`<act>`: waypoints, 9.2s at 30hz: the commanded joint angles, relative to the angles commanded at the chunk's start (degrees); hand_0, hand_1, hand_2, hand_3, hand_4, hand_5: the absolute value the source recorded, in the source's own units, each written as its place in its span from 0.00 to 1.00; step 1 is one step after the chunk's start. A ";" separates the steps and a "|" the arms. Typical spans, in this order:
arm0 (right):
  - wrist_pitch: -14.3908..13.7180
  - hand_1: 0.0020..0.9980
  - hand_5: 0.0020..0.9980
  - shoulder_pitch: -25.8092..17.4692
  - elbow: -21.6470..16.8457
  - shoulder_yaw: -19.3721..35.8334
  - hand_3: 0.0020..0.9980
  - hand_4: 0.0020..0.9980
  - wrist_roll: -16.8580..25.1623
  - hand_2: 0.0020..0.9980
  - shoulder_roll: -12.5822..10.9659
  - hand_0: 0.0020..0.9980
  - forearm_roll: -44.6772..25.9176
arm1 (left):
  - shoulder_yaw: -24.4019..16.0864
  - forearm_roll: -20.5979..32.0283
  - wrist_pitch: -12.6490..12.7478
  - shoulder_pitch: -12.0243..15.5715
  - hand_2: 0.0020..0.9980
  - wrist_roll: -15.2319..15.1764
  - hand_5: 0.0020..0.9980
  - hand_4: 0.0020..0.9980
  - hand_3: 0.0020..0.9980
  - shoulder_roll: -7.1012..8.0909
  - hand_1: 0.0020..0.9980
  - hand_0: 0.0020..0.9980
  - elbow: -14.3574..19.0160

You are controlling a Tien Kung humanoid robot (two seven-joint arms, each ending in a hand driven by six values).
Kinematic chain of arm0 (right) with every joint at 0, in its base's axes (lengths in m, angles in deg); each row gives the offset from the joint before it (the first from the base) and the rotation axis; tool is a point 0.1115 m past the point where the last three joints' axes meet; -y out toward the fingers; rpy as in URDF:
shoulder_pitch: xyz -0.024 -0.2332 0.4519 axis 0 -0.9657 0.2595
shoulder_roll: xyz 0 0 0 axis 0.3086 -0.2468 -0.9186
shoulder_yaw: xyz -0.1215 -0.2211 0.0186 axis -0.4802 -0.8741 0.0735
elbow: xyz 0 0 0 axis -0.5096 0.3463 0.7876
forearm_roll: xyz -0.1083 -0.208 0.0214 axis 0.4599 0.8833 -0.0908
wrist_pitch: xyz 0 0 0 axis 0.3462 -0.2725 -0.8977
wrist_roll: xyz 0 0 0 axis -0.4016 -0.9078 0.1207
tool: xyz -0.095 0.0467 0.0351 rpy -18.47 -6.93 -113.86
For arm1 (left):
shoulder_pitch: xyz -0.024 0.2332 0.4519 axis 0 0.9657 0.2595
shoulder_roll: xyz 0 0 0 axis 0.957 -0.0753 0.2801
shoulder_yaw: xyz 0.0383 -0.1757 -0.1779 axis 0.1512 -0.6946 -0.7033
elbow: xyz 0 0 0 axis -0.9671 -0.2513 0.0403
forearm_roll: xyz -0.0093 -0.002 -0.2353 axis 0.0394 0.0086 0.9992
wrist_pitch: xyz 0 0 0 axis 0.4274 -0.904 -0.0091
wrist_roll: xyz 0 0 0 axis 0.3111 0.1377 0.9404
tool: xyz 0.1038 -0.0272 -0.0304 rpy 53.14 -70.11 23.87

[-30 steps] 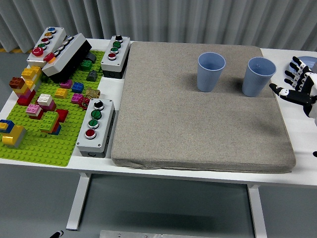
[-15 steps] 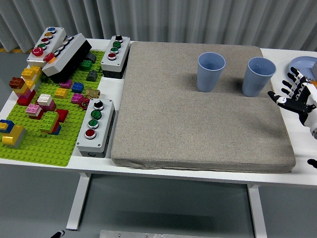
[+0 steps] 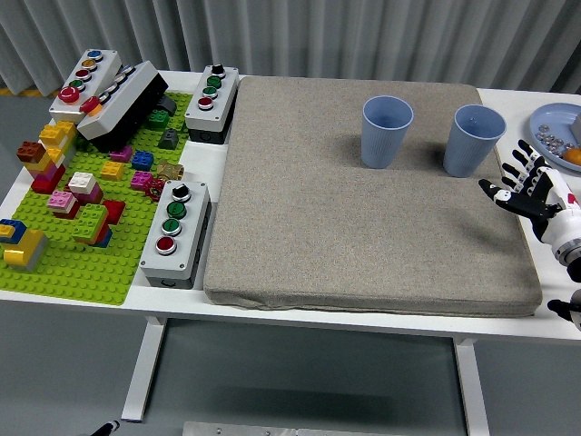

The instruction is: Pick cup pour cup place

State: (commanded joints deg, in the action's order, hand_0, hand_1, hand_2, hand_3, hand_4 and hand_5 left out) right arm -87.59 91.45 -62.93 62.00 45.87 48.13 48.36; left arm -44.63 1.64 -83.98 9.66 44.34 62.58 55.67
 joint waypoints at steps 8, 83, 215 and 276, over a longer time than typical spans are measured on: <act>-0.04 0.91 0.12 1.18 2.01 -0.66 0.97 0.82 0.39 0.99 0.06 0.94 -0.64 | 0.43 0.26 0.05 0.01 0.90 -0.06 1.00 0.59 0.79 0.11 0.84 0.82 0.00; -0.68 0.89 0.14 12.66 18.12 -6.26 0.91 0.80 6.70 0.96 2.85 0.94 -7.93 | 3.00 1.13 0.03 -1.44 0.90 -0.50 1.00 0.60 0.79 0.45 0.84 0.82 0.00; 0.74 0.90 0.14 19.07 27.73 -8.89 0.88 0.78 8.09 0.96 5.78 0.95 -9.38 | 6.46 1.55 -0.18 -4.09 0.90 -0.61 1.00 0.60 0.79 0.22 0.84 0.82 0.00; 1.26 0.93 0.16 20.24 28.47 -8.43 0.96 0.82 5.73 1.00 6.55 0.98 -6.91 | 6.48 1.60 -0.13 -4.33 0.90 -0.52 1.00 0.60 0.79 0.40 0.84 0.83 0.00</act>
State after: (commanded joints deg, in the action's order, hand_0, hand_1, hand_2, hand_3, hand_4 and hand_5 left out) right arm -86.33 111.69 -34.46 53.56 51.59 54.68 41.45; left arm -38.14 3.24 -84.12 5.34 43.82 62.98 55.67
